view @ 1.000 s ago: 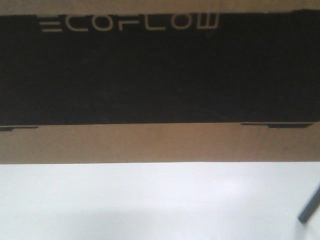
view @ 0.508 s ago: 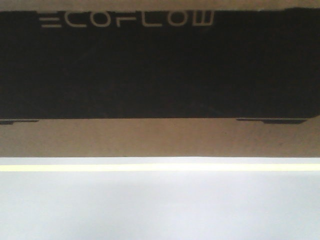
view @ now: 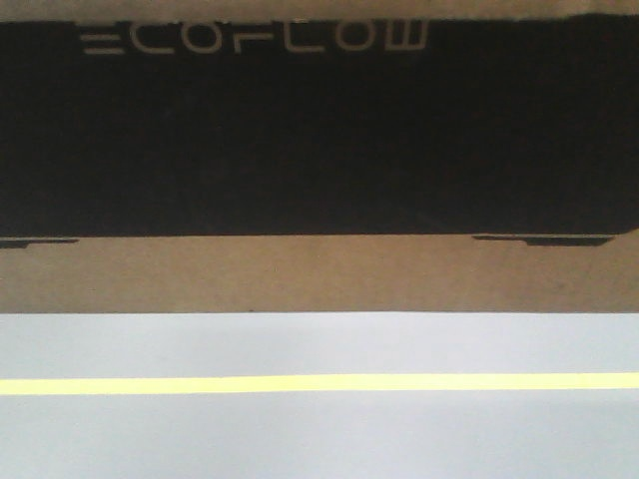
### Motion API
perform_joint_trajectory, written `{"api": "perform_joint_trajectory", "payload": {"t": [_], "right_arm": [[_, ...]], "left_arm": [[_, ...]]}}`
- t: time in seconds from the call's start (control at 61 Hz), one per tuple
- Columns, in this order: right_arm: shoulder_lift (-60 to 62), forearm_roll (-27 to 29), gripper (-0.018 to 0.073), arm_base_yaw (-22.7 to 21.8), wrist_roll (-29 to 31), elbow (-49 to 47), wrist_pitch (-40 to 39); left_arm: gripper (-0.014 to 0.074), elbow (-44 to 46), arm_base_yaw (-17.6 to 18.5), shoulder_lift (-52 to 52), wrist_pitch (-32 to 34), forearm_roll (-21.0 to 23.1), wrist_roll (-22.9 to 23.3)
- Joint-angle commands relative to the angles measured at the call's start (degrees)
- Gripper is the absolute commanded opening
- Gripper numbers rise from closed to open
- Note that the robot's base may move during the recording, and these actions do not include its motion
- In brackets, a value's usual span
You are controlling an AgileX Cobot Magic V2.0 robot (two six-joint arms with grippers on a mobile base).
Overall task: Grab box from left shelf to table start
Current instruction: 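Carry the box with both grippers while the base drives to the table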
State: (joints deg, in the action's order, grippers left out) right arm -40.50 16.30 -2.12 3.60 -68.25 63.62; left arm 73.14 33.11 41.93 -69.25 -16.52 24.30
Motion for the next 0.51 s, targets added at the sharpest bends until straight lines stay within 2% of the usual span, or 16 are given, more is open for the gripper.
{"api": "perform_joint_trajectory", "payload": {"t": [0.0, 0.492], "right_arm": [[-0.41, -1.88, 0.0018, -0.13, 0.98, -1.76, -6.72], [-0.42, -1.88, 0.0018, -0.13, 0.98, -1.76, -6.6]], "left_arm": [[-0.0087, 2.43, 0.38, -0.85, 9.59, -1.2, 0.93], [-0.0087, 2.43, 0.38, -0.72, 9.59, -1.0, 0.93]]}}
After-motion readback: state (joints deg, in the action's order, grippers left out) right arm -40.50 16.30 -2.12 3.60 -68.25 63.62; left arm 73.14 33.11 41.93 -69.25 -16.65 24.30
